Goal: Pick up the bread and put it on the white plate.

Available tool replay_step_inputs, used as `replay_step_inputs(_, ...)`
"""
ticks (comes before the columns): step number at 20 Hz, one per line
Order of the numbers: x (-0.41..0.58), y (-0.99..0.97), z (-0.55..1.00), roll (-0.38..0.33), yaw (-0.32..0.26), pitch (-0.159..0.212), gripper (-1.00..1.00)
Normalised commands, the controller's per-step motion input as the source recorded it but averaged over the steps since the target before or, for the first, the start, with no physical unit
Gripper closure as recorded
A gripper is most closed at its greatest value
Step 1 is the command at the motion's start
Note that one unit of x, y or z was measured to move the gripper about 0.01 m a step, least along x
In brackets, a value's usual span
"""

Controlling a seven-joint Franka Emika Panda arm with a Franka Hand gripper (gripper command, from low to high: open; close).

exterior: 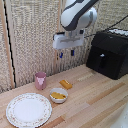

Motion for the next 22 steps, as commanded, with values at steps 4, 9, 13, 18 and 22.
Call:
replay_step_inputs(4,0.078,-0.27,-0.32,0.035,0.016,0.071,-1.0)
replay_step_inputs(9,0.234,0.06,-0.41,-0.022,-0.009,0.074,-1.0)
replay_step_inputs(13,0.332,0.14,-0.42,-0.042,-0.012,0.056,-1.0)
replay_step_inputs(18,0.373,0.08,-0.41,-0.031,-0.002,0.03,-1.0)
replay_step_inputs(22,0.325,0.0,-0.35,-0.016,0.0,0.074,-1.0)
